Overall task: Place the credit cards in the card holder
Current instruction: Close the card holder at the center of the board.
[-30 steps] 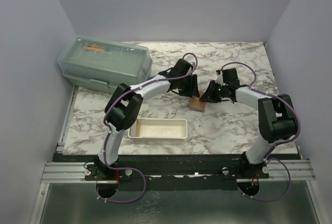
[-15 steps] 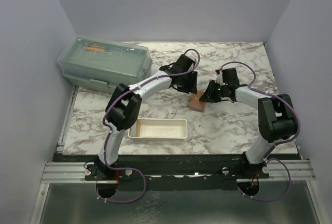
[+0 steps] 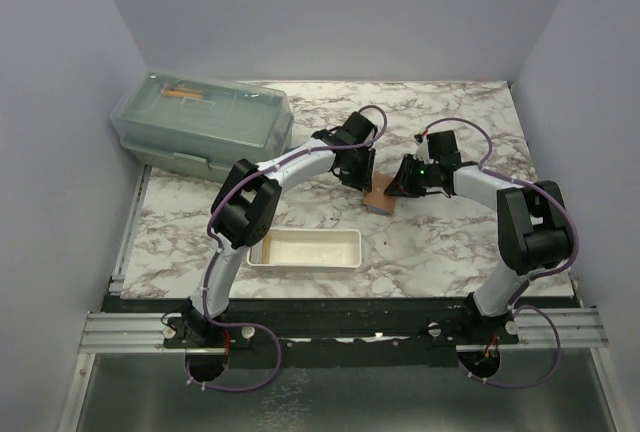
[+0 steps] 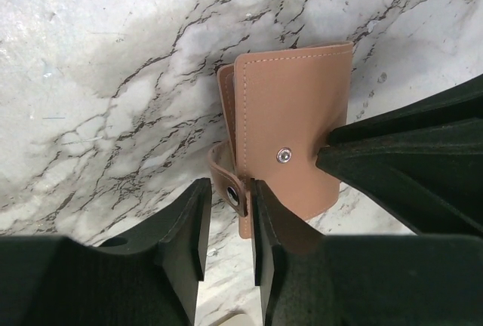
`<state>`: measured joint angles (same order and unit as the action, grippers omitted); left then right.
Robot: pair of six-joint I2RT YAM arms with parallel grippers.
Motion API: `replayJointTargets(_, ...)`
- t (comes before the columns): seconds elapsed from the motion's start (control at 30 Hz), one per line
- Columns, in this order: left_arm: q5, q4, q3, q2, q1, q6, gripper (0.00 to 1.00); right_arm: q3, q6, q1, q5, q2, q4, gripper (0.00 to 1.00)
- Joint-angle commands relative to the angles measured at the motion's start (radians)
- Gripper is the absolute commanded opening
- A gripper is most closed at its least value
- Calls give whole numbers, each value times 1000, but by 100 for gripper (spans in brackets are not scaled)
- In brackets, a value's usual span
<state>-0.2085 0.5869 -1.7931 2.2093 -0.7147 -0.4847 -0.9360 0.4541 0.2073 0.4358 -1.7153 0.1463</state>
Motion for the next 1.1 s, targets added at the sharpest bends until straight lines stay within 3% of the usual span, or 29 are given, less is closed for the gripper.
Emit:
replayJointTargets(0.0,24,18,-40,4,-4,10,34,4,-34,11,-53,-52,47,23)
replayJointTargets(0.2,31,15,-27,-32,-3,9,36,0,-40,11,-54,-57,54,23)
replayJointTargets(0.47,18,7,-22,-44,-1,1,23,-4,-43,12,-51,-66,57,22)
replayJointTargets(0.63,24,2,-15,-61,-1,0,33,-5,-46,12,-55,-63,63,22)
replayJointTargets(0.73,26,-5,-11,-67,2,1,33,-6,-43,11,-58,-57,61,22)
replayJointTargets(1.07,-10,-15,-17,-47,13,0,0,-19,-58,13,-86,-35,88,25)
